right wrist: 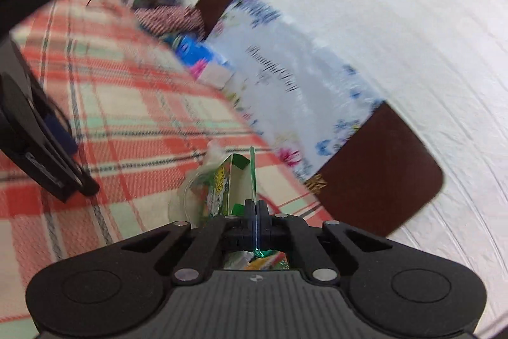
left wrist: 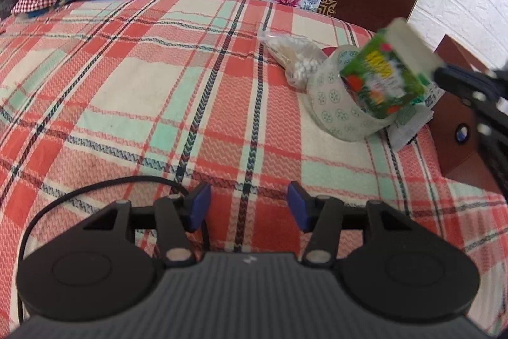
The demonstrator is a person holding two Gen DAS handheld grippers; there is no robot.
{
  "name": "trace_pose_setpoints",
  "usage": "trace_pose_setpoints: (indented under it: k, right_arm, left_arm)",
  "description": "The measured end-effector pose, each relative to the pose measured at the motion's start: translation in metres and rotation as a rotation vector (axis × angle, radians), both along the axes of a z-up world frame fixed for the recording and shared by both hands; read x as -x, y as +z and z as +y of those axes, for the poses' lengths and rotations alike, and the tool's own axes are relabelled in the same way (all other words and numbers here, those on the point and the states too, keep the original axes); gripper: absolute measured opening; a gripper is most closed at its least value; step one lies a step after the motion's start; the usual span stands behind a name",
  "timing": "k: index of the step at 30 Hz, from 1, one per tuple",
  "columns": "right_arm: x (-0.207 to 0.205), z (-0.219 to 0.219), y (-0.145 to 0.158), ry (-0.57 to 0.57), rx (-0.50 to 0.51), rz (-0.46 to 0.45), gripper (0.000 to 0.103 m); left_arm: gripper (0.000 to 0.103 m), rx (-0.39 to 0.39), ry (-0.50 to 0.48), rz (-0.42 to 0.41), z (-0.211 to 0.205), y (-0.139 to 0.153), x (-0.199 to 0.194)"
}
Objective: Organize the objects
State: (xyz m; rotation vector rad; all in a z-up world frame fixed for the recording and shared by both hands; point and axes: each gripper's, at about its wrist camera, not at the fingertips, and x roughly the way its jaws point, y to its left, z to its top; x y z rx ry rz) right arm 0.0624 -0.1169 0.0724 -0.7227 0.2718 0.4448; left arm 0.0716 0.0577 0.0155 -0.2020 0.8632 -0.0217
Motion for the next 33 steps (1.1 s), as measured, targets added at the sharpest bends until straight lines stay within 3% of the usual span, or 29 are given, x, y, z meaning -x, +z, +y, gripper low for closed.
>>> trace_pose_setpoints:
  k: [4, 7, 9, 11, 13, 17, 23, 24, 25, 27, 33]
  right_arm:
    - [0.031, -0.031, 0.019, -0.056, -0.262, 0.151, 0.001]
    - [0.047, -0.058, 0.005, -0.134, -0.424, 0.293, 0.001]
    - [0.054, -0.070, -0.015, -0.212, -0.452, 0.341, 0.004]
    - [0.058, -0.077, -0.035, -0.289, -0.441, 0.381, 0.033]
    - [0.062, -0.083, -0.046, -0.300, -0.455, 0.430, 0.055]
    - [0.069, -0.073, -0.053, -0.271, -0.393, 0.390, 0.083]
    - [0.039, -0.061, -0.066, -0.261, -0.400, 0.450, 0.078]
    - [0.036, -0.059, -0.069, -0.257, -0.407, 0.458, 0.076]
    - [0.035, -0.059, -0.068, -0.248, -0.430, 0.457, 0.055]
    - [0.036, -0.058, -0.063, -0.225, -0.458, 0.462, 0.048]
    - [0.068, -0.058, -0.037, -0.214, -0.431, 0.217, 0.047]
  left_arm:
    - [0.056, 0.122, -0.013, 0.010, 0.008, 0.008, 0.006]
    - [0.056, 0.182, -0.067, 0.010, 0.000, 0.013, 0.011]
    - [0.056, 0.198, -0.116, 0.021, -0.012, 0.015, 0.012]
    - [0.056, 0.211, -0.165, 0.037, -0.027, 0.015, 0.011]
    - [0.056, 0.206, -0.207, 0.052, -0.042, 0.014, 0.010]
    - [0.056, 0.184, -0.267, 0.075, -0.070, 0.011, 0.003]
    - [0.049, 0.140, -0.296, 0.099, -0.095, -0.004, -0.013]
    - [0.039, 0.144, -0.306, 0.092, -0.096, -0.004, -0.013]
    - [0.034, 0.167, -0.317, 0.098, -0.096, -0.003, -0.012]
    - [0.034, 0.150, -0.317, 0.078, -0.098, 0.003, -0.008]
    - [0.034, 0.151, -0.364, -0.054, -0.107, 0.054, 0.008]
